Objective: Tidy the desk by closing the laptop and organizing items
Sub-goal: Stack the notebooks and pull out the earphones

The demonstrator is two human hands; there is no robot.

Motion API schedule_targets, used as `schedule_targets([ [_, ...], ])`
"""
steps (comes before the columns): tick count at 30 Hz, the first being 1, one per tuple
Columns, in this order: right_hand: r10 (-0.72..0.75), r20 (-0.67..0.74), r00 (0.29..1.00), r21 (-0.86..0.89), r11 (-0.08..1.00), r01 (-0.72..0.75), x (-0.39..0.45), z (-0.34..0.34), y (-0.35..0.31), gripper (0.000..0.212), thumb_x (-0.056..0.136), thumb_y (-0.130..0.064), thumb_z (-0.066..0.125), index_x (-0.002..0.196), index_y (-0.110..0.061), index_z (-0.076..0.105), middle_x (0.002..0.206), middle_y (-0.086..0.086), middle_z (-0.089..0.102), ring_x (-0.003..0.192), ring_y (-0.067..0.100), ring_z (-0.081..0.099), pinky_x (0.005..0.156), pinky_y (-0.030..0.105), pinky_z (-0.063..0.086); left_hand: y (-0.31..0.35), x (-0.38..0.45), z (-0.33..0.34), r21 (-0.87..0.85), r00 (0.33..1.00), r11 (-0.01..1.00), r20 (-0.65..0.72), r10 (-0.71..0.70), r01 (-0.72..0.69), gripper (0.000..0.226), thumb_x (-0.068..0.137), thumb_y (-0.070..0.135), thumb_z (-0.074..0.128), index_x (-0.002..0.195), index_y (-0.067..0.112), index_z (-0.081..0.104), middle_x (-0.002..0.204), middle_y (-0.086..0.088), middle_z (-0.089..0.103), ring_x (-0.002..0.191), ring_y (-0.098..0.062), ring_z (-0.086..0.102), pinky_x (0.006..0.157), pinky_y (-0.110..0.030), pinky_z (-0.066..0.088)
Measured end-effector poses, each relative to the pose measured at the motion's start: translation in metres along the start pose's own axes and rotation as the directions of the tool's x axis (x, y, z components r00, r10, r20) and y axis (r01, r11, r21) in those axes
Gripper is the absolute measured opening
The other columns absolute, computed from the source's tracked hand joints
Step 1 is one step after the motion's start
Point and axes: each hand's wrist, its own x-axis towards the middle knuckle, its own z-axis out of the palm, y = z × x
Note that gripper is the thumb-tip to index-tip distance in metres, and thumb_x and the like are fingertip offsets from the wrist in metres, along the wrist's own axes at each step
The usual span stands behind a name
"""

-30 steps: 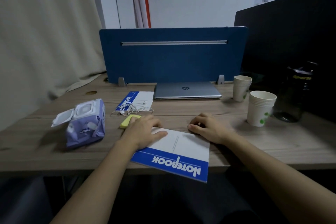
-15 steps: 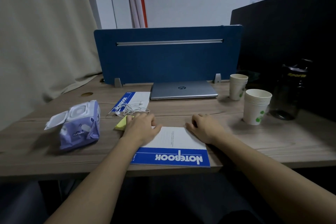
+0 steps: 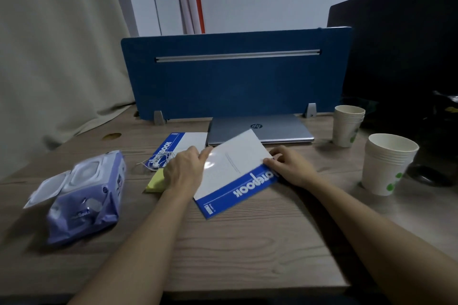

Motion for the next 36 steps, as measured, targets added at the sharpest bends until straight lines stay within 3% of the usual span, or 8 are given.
schedule_targets([
  [4, 0.023, 0.041, 0.999, 0.398, 0.917, -0.038, 0.022, 0.002, 0.003, 0.028, 0.086, -0.033, 0.068, 0.106, -0.013, 0.067, 0.095, -0.001, 0.076, 0.083, 0.013, 0.073, 0.076, 0.037, 0.059, -0.002, 0.022, 0.009, -0.09, 0.992, 0.988, -0.013, -0.124, 0.123, 0.052, 0.098, 0.059, 0.026, 0.074, 0.018, 0.046, 0.065, 0.002, 0.048, 0.056, -0.011, 0.045, 0.046, -0.026, 0.024],
  [9, 0.185, -0.051, 0.981, 0.833, 0.55, -0.06, 0.04, 0.005, -0.003, 0.037, 0.088, -0.018, 0.069, 0.12, -0.008, 0.054, 0.094, 0.014, 0.074, 0.07, 0.02, 0.07, 0.048, 0.024, 0.049, 0.015, 0.043, 0.018, -0.199, 0.982, 0.962, 0.002, -0.188, 0.185, 0.045, 0.104, 0.047, 0.026, 0.083, 0.013, 0.046, 0.067, 0.005, 0.043, 0.057, -0.008, 0.041, 0.046, -0.027, 0.024],
  [12, 0.124, 0.05, 0.991, 0.927, 0.364, -0.092, 0.043, 0.006, -0.005, 0.034, 0.091, -0.013, 0.066, 0.12, -0.004, 0.051, 0.086, 0.012, 0.075, 0.056, 0.013, 0.058, 0.044, 0.02, 0.044, 0.022, 0.048, 0.022, -0.258, 0.971, 0.936, 0.044, -0.234, 0.237, 0.039, 0.106, 0.041, 0.025, 0.091, 0.013, 0.048, 0.075, 0.001, 0.045, 0.061, -0.013, 0.04, 0.051, -0.03, 0.026],
  [17, -0.03, 0.204, 0.978, 0.782, 0.606, -0.145, 0.039, 0.016, -0.012, 0.018, 0.095, -0.019, 0.059, 0.112, -0.01, 0.06, 0.1, 0.008, 0.075, 0.064, 0.008, 0.066, 0.049, 0.017, 0.048, 0.018, 0.048, 0.025, -0.387, 0.965, 0.884, 0.112, -0.238, 0.263, 0.04, 0.107, 0.035, 0.027, 0.088, 0.007, 0.049, 0.074, 0.0, 0.048, 0.063, -0.009, 0.042, 0.05, -0.026, 0.025],
  [24, 0.085, 0.047, 0.995, 0.737, 0.67, -0.091, 0.034, 0.014, -0.014, 0.016, 0.102, -0.019, 0.047, 0.112, -0.009, 0.054, 0.107, 0.005, 0.073, 0.087, 0.016, 0.074, 0.051, 0.026, 0.052, 0.016, 0.037, 0.012, -0.56, 0.973, 0.825, 0.223, 0.061, 0.076, 0.033, 0.102, 0.041, 0.042, 0.091, 0.018, 0.063, 0.08, 0.001, 0.068, 0.063, -0.015, 0.066, 0.051, -0.032, 0.053],
  [29, 0.23, -0.011, 0.973, 0.764, 0.63, -0.14, 0.034, 0.011, -0.012, 0.021, 0.103, -0.019, 0.045, 0.114, -0.003, 0.051, 0.107, 0.012, 0.072, 0.087, 0.021, 0.074, 0.075, 0.046, 0.058, -0.009, 0.048, 0.007, -0.339, 0.993, 0.939, 0.082, 0.08, -0.047, 0.028, 0.099, 0.037, 0.049, 0.123, 0.026, 0.06, 0.121, 0.002, 0.066, 0.11, -0.019, 0.058, 0.088, -0.04, 0.05],
  [33, 0.27, -0.034, 0.962, 0.768, 0.624, -0.148, 0.03, 0.007, -0.01, 0.022, 0.103, -0.019, 0.043, 0.117, -0.002, 0.05, 0.107, 0.011, 0.07, 0.088, 0.022, 0.072, 0.063, 0.036, 0.057, -0.038, 0.052, 0.009, 0.127, 0.916, 0.991, 0.392, -0.089, 0.042, 0.068, 0.092, 0.065, 0.041, 0.152, 0.037, 0.026, 0.163, 0.001, 0.021, 0.149, -0.029, 0.011, 0.116, -0.058, 0.012],
  [36, 0.278, -0.034, 0.96, 0.779, 0.609, -0.149, 0.024, 0.004, -0.011, 0.015, 0.104, -0.019, 0.043, 0.11, -0.007, 0.05, 0.1, 0.006, 0.07, 0.079, 0.015, 0.073, 0.056, 0.029, 0.056, -0.05, 0.053, 0.008, 0.168, 0.835, 0.98, 0.52, -0.179, 0.105, 0.079, 0.084, 0.079, 0.039, 0.152, 0.04, 0.024, 0.163, 0.0, 0.018, 0.147, -0.036, 0.013, 0.113, -0.06, 0.015],
])
